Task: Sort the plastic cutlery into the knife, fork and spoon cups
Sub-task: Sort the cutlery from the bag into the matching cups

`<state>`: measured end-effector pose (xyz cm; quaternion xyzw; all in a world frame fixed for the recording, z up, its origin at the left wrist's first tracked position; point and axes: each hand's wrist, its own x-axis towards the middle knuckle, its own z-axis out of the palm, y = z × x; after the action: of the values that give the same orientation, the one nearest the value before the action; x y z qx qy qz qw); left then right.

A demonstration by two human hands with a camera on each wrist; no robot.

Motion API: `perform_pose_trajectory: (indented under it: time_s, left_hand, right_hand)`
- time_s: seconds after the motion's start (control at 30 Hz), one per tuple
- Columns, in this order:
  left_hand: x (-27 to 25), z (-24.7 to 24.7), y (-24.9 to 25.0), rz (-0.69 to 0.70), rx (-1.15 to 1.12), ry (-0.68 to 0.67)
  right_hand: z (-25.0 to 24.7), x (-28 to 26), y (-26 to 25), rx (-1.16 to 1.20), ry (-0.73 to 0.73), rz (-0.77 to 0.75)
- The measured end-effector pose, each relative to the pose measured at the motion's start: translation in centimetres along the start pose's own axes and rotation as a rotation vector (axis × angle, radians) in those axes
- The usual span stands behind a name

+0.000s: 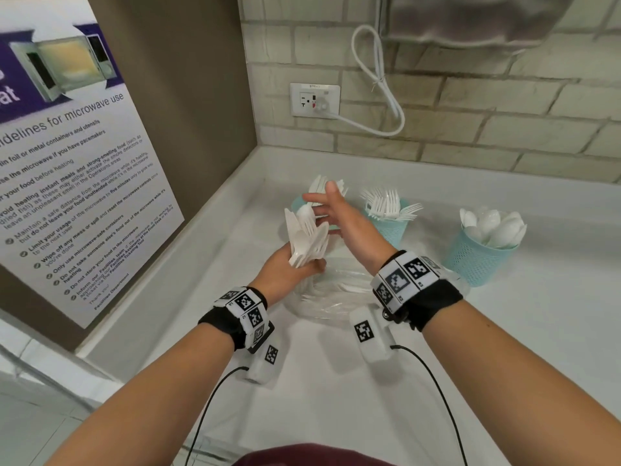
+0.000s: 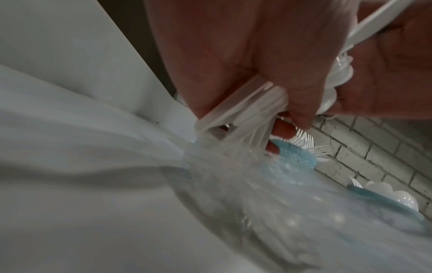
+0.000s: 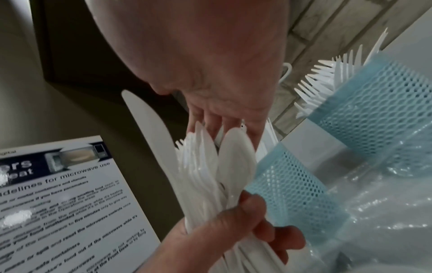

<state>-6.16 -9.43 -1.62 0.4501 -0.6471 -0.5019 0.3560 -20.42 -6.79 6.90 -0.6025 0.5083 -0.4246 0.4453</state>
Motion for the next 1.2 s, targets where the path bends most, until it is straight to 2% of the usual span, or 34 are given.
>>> perform_pose_trajectory:
  time_s: [0.1,0.23,0.5,0.57,0.67,0.73,0.8,0.93,1.0,1.07,1.2]
  left_hand:
    - [0.4,0.0,1.1,0.016,-0.168,0.087]
    - [0.9,0.0,2.5,0.071,-0.175,0.101]
    - [1.1,0.5,1.7,0.059,-0.108,0.118]
    - [0.9,0.4,0.9,0.043,-0.095,0.13]
    - [0.7,0.2,0.0,0.025,-0.134,0.148]
    - [0.7,0.2,-0.3,0.021,-0.168,0.121]
    - [0.7,0.2,-0.4,0.014,-0.185,0.091]
    - [0.8,0.2,-0.6,0.002,-0.167,0.091]
    - [0.9,0.3,-0.4,0.027,-0.173,0.107]
    - [1.0,0.4,0.0,0.064,-0.163,0.131]
    - [1.4,0.5,0.8,0.136,-0.045,0.186]
  right_hand:
    - [-0.3,-0.3,0.0,0.051,0.095,-0.114]
    - [0.0,-0.1,0.5,-0.024,0.249,-0.258]
    - [-0.5,0.3,-0.3,-0.175,0.301,-0.306]
    - [-1.2,0.4,-1.9,-0.097,0.362,-0.348]
    - [-2.9,0.8,-4.8,0.098,0.46,-0.49]
    - [-3.6,1.5,-5.7,0.074,0.532,-0.537]
    - [-3.6,2.7,-5.2,-0.004,0.576,-0.479]
    - [-2.6,5.2,-0.9,-0.183,0.542,-0.185]
    - [-2.2,5.5,1.0,-0.296,0.524,-0.087]
    - [-1.8,5.3,1.3,-0.363,0.552,-0.095]
    - [-0.6,3.9,-0.8,-0.301,0.541,-0.308]
